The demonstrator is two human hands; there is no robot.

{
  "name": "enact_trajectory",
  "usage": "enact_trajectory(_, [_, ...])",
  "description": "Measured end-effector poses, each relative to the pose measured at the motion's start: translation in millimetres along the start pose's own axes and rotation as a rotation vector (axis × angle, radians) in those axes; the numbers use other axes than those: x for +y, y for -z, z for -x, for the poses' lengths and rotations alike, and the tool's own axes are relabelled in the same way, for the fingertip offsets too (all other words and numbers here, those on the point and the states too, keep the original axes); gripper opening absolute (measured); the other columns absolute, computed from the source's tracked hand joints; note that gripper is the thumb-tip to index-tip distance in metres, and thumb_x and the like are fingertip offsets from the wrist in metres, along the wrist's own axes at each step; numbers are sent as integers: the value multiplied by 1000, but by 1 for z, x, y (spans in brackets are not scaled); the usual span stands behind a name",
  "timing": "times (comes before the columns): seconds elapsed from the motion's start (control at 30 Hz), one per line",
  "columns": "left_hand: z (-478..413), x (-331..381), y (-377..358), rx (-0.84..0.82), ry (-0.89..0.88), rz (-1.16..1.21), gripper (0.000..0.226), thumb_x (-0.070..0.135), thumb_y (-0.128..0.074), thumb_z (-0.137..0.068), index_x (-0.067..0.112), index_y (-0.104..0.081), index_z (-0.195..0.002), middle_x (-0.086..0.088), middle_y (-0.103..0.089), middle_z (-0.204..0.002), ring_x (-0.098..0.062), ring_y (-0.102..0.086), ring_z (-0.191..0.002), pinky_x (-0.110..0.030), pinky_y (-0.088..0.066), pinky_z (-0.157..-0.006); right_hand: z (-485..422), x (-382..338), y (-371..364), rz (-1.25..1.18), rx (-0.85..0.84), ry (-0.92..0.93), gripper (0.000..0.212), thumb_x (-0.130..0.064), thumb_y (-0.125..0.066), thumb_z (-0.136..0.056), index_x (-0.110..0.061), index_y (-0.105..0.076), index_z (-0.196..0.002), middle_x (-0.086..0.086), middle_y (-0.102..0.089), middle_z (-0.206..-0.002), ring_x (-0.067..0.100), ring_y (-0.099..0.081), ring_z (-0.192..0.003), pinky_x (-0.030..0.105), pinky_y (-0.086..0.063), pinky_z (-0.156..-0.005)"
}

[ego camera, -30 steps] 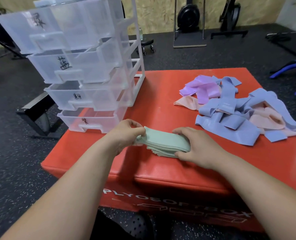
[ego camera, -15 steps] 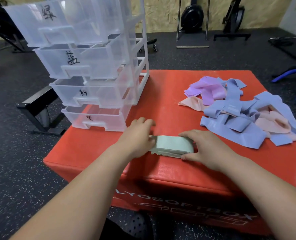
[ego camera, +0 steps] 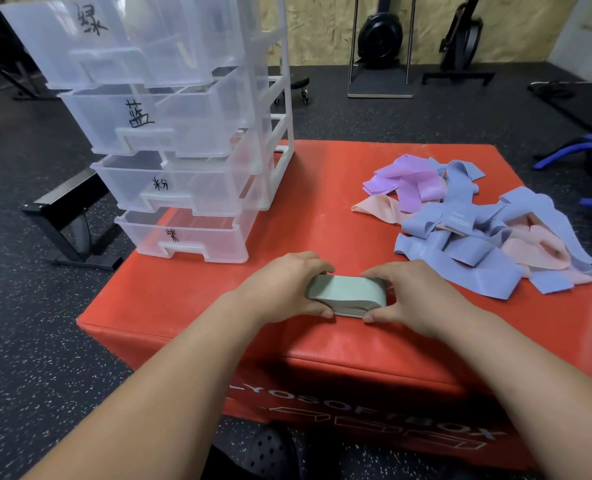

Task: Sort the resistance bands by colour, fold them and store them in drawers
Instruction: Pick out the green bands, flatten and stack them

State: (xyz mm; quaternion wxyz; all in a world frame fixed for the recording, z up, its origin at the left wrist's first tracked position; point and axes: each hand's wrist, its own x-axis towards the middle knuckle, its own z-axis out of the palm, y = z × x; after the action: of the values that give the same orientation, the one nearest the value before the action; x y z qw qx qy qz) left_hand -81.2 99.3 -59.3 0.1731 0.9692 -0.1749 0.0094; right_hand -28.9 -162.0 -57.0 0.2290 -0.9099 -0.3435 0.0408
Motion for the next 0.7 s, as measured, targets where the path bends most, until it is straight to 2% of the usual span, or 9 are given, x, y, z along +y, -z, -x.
enact_trajectory(0.2, [1, -4, 5, 24, 10, 16, 66, 58, -93, -67, 29, -69, -121, 13, -65, -101, -12, -59, -91, -38, -52, -82, 0, -1, 2, 66, -27, 10, 56, -51, -90, -67, -30, -70, -115, -11, -71, -100, 11, -64, -89, 41, -56, -81])
enact_trajectory(0.37, [-2, 4, 4, 47, -51, 61, 81, 64, -90, -67, 35, -58, -136, 13, -69, -118, -10, -62, -104, -32, -51, -87, 0, -3, 3, 77, -26, 18, 61, -49, -91, -67, -29, -70, -121, -8, -70, -103, 13, -65, -90, 40, -56, -83])
enact_trajectory(0.47, [-4, 8, 0, 68, -63, 133, 62, 54, -92, -71, 34, -56, -118, 14, -67, -101, -14, -61, -87, -39, -52, -76, 0, -4, 3, 87, -33, 13, 63, -50, -91, -67, -29, -69, -122, -8, -68, -102, 14, -64, -90, 40, -55, -84])
enact_trajectory(0.53, [-6, 6, -3, 74, -52, 142, 53, 49, -93, -72, 32, -57, -107, 11, -63, -89, -16, -57, -78, -41, -51, -71, 3, -3, 2, 63, -65, -12, 73, -55, -91, -67, -33, -64, -130, -10, -63, -109, 11, -61, -97, 35, -53, -91])
enact_trajectory(0.6, [-6, 3, -6, 84, -58, 142, 49, 49, -93, -71, 31, -59, -101, 11, -60, -83, -15, -54, -74, -38, -50, -68, 5, -3, 2, -6, -112, -91, 85, -67, -84, -70, -36, -53, -143, -7, -54, -120, 10, -56, -107, 27, -46, -96])
enact_trajectory(0.67, [-6, 2, -8, 98, -61, 146, 48, 50, -93, -70, 31, -61, -101, 13, -58, -81, -12, -52, -73, -33, -46, -65, 6, -6, 4, -85, -128, -240, 90, -80, -63, -79, -34, -43, -153, -1, -53, -127, 14, -57, -114, 28, -43, -99])
enact_trajectory(0.7, [-7, 2, -9, 104, -57, 143, 49, 50, -94, -70, 30, -62, -101, 13, -58, -80, -11, -51, -72, -32, -43, -64, 5, -8, 5, -94, -137, -305, 89, -81, -54, -84, -30, -41, -156, 2, -57, -133, 17, -58, -119, 30, -43, -101])
